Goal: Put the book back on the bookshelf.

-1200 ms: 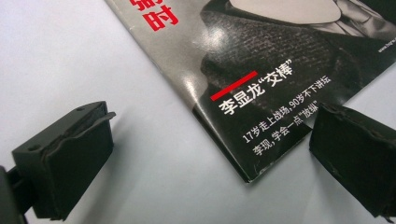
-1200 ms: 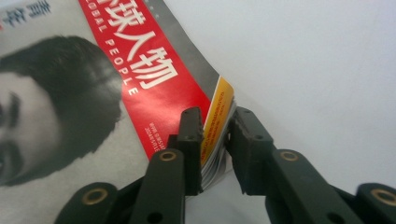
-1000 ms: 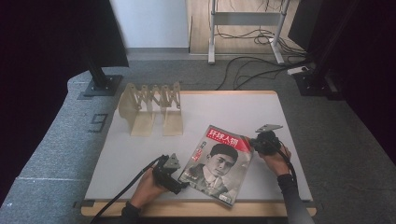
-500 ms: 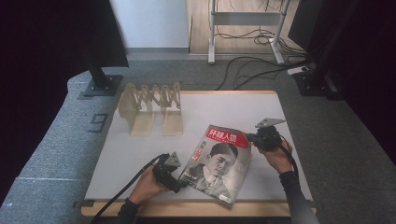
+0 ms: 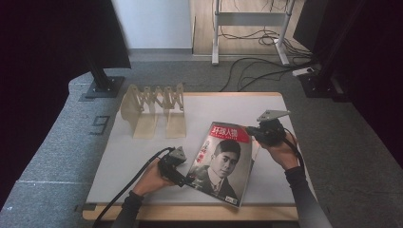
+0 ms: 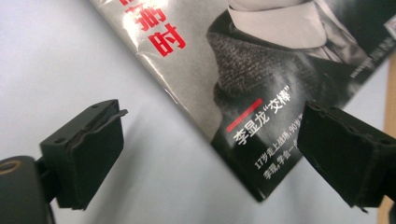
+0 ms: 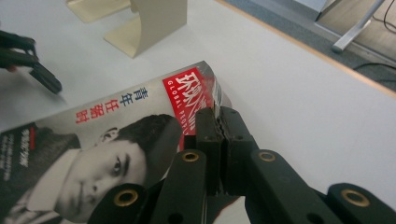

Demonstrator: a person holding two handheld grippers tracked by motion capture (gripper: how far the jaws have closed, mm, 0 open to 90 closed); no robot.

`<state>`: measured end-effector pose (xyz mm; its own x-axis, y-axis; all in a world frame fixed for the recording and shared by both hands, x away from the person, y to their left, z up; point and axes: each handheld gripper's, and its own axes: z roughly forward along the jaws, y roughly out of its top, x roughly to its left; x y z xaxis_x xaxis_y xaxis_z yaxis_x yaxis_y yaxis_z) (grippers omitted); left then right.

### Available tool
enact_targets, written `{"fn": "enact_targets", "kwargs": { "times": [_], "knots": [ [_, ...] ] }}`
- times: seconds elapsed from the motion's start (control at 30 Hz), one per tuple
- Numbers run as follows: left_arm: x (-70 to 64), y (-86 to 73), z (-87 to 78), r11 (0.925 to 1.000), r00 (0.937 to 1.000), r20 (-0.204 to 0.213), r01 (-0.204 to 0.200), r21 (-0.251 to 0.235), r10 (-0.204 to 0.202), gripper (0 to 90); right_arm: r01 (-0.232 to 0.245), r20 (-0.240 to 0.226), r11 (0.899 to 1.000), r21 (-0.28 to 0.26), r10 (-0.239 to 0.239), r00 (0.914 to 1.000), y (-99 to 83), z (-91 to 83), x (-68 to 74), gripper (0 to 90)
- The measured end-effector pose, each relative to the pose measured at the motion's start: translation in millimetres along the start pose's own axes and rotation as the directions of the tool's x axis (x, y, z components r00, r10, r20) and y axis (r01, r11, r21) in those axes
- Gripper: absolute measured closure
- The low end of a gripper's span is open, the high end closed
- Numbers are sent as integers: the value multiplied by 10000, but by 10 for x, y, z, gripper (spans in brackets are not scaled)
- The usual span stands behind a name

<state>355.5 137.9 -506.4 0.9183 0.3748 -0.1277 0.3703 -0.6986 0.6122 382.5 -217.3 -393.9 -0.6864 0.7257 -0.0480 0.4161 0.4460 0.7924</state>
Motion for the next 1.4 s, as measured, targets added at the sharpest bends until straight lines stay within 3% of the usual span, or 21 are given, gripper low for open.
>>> {"fn": "enact_targets", "kwargs": {
  "times": [0.2, 0.43, 0.63, 0.8, 0.87, 1.0, 1.03, 1.07, 1.23, 1.3, 1.4],
  "knots": [
    [35, 154, -14, 9998, 9994, 306, -127, -184, 132, 123, 329, -62, 9989, -348, -331, 9994, 216, -168, 39, 865],
    [95, 300, 9, 9993, 9988, 295, -383, -19, 383, 141, 733, -203, 9952, -655, -748, 9970, 403, -315, 107, 865],
    [161, 382, 84, 9988, 9960, 752, -487, -13, 486, 175, 993, -422, 9910, -893, -1034, 9937, 504, -421, 154, 865],
    [190, 461, 207, 9967, 9886, 1285, -809, 118, 787, 294, 1297, -565, 9862, -1026, -1360, 9891, 545, -474, 207, 864],
    [195, 488, 233, 9954, 9828, 1596, -951, 69, 928, 318, 1327, -588, 9857, -1039, -1393, 9885, 548, -479, 213, 864],
    [221, 518, 226, 9975, 9783, 1948, -703, -51, 700, 421, 1465, -582, 9840, -1013, -1529, 9865, 553, -499, 223, 864],
    [244, 528, 194, 9989, 9734, 2244, -437, -162, 463, 516, 1493, -605, 9832, -1051, -1561, 9859, 554, -508, 220, 864],
    [244, 528, 194, 9989, 9734, 2244, -437, -162, 463, 552, 1498, -625, 9829, -1068, -1570, 9856, 555, -513, 222, 864],
    [259, 553, 117, 9992, 9611, 2734, -375, -159, 404, 672, 1628, -652, 9796, -1177, -1712, 9831, 566, -536, 251, 864],
    [244, 564, 87, 9984, 9624, 2661, -511, -238, 555, 722, 1691, -535, 9783, -1200, -1764, 9829, 586, -549, 262, 864],
    [258, 582, 32, 9984, 9671, 2498, -400, -409, 490, 783, 1704, -354, 9777, -1224, -1758, 9838, 601, -572, 240, 864]
  ]
}}
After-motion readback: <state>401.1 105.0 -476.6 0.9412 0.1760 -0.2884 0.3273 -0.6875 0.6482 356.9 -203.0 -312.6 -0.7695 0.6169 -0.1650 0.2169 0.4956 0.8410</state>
